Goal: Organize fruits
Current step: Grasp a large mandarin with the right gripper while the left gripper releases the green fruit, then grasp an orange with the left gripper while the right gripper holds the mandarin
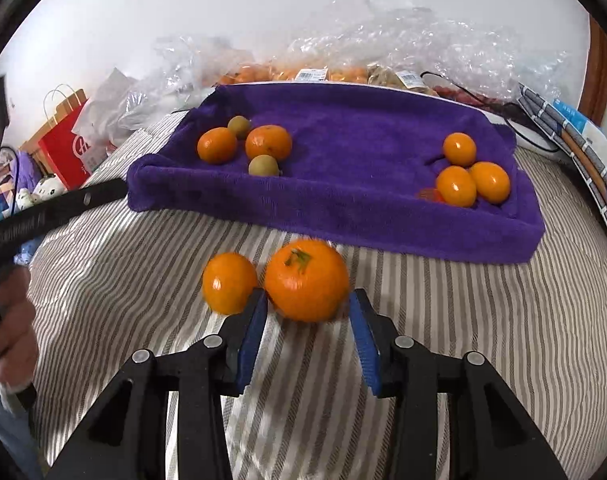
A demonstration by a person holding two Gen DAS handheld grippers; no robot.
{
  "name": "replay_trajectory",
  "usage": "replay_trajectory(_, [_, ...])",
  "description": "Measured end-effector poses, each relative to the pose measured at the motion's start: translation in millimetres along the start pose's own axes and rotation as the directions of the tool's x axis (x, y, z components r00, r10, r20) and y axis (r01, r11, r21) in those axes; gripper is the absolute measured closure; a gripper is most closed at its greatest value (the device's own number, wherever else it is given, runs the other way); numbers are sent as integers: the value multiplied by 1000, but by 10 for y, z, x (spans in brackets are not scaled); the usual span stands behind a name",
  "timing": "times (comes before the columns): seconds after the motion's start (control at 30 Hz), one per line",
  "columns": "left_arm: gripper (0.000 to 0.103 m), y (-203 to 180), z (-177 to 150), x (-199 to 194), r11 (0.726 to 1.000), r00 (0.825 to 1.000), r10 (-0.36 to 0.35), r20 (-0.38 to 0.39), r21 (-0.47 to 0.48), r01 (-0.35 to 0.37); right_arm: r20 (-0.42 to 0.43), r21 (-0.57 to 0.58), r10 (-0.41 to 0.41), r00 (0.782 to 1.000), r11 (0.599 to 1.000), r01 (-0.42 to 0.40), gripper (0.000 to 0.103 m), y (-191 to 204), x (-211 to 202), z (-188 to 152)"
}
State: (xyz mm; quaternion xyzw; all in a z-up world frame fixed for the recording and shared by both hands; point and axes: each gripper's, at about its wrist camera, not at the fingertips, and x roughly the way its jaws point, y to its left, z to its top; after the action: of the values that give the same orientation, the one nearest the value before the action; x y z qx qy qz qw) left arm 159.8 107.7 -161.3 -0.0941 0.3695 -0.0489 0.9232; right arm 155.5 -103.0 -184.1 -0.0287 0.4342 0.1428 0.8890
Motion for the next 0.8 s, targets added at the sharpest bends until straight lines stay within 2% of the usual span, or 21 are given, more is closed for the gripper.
replay_trajectory(0.1, [64, 71, -38, 69, 999, 999, -14, -39, -35, 12, -7, -13, -30, 1000, 999, 30, 57, 38, 96, 63])
replay_trajectory(0.2, [64, 104, -45, 47, 999, 1000, -17, -17, -44, 16, -16, -12, -40, 999, 999, 39, 57, 44, 178, 72])
replay_trajectory(0.3, [64, 153, -56, 74, 998, 1000, -8, -27, -59, 7, 13, -7, -35, 999, 999, 35, 60, 24, 121, 61])
replay_trajectory(0.4, [64, 160, -77, 117, 997, 998, -39, -50, -72, 35, 34, 17, -21, 999, 1000, 20, 60, -79, 26, 12])
replay_trajectory(0.6, [64, -18, -151, 162, 998, 995, -63, -80, 1, 63, 75, 41, -60, 995, 998, 57, 60, -364, -220, -174])
replay_trajectory(0.67, [64, -92, -190, 184, 996, 990, -83, -115, 24, 86, 81, 62, -86, 993, 995, 81, 60, -518, -305, -255])
replay_trajectory(0.8, [50, -266, -341, 79, 992, 990, -65, -124, 100, 77, 85, 71, -132, 988, 989, 126, 60, -734, -414, -382])
